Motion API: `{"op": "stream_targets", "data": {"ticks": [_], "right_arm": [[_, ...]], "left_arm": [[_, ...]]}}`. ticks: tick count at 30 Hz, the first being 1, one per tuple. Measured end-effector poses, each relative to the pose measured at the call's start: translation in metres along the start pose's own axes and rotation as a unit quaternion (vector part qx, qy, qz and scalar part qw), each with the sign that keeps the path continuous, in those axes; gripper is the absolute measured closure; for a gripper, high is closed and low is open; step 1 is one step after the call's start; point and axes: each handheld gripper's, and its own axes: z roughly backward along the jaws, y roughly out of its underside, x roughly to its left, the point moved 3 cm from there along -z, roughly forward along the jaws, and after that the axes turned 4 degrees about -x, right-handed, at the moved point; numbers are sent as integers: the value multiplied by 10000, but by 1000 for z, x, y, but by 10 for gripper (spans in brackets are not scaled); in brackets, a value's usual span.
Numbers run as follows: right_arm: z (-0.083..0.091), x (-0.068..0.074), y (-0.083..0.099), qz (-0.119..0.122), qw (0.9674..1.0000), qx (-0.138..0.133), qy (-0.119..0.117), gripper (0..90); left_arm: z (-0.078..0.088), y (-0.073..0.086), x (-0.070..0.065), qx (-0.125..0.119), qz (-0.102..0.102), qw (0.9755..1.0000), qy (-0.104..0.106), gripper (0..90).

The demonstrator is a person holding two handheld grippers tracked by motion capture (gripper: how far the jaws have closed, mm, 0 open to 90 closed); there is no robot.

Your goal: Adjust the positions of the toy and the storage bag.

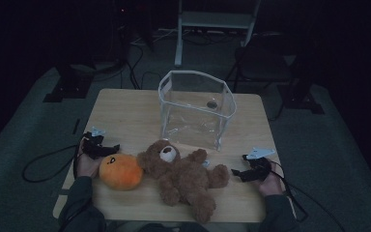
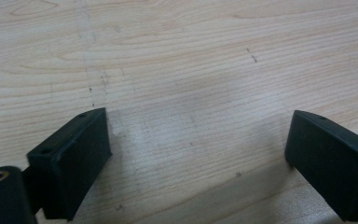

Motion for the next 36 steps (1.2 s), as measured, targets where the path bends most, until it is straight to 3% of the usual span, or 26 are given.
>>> {"op": "stream_targets", "data": {"ticks": [5, 13, 15, 20, 25, 32, 36], "right_arm": [[0, -1, 0, -48, 10000, -12, 50, 154], [1, -1, 0, -108, 9999, -44, 102, 187], [1, -1, 0, -110, 9999, -46, 104, 188], [1, -2, 0, -115, 9999, -46, 114, 189], [1, -2, 0, -118, 9998, -44, 121, 189], [1, -2, 0, -123, 9998, -43, 133, 189], [1, -2, 0, -126, 9998, -42, 136, 188]], "left_arm": [[2, 2, -1, -18, -5, 10000, 4, 83], [8, 5, 0, -94, 28, 9999, 60, 194], [11, 5, 0, -182, 178, 9993, 266, 233], [17, 3, -1, -244, 142, 9991, 311, 279], [29, -1, -1, -406, 92, 9987, 296, 280], [44, -9, 0, -610, 117, 9977, 272, 213], [52, -13, -5, -662, -23, 9974, 292, 204]]}}
